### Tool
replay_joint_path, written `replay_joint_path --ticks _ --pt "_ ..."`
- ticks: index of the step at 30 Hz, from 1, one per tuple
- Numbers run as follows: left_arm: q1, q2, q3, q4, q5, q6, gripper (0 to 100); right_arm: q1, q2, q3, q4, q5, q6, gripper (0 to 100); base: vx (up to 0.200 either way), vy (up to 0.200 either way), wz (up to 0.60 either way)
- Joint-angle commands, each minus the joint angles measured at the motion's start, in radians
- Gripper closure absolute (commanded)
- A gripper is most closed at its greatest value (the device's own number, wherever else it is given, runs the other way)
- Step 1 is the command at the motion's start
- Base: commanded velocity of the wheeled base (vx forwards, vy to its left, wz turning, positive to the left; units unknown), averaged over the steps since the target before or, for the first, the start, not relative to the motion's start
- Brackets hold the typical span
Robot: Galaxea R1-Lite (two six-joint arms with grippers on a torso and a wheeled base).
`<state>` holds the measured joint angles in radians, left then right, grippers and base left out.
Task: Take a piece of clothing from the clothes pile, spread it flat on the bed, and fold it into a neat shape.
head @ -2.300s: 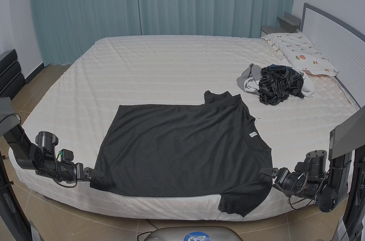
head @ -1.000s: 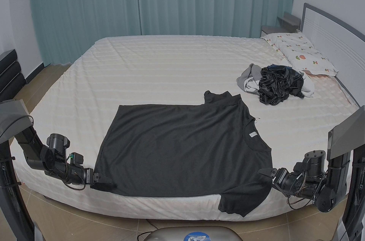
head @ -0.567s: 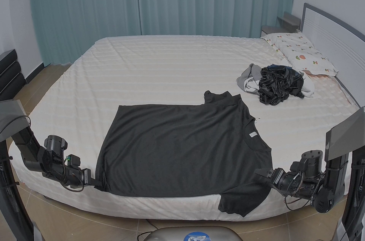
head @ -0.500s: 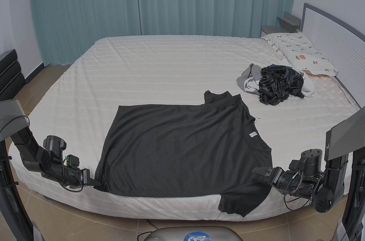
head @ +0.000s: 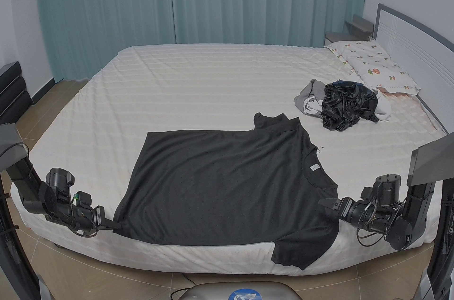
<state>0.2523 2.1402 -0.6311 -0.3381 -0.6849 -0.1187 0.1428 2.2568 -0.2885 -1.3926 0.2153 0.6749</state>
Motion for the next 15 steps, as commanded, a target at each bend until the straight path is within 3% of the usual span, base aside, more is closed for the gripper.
replay_joint_path --ticks 1,12,13,15 --pt "0.007 -0.008 -0.004 -0.001 -0.012 -0.010 100 -0.045 0.021 -0.004 0.012 0.015 -0.005 0 0.000 0.000 0.00" --pt "0.021 -0.010 -0.012 0.001 -0.030 -0.010 100 -0.005 0.130 -0.054 -0.029 0.039 -0.005 0 0.000 0.000 0.00" --pt "0.019 -0.010 -0.012 0.001 -0.031 -0.010 100 -0.005 0.142 -0.063 -0.034 0.035 -0.005 100 0.000 0.000 0.00" --pt "0.021 -0.011 -0.012 0.002 -0.031 -0.010 100 -0.014 0.170 -0.095 -0.043 0.029 -0.003 100 0.000 0.000 0.00"
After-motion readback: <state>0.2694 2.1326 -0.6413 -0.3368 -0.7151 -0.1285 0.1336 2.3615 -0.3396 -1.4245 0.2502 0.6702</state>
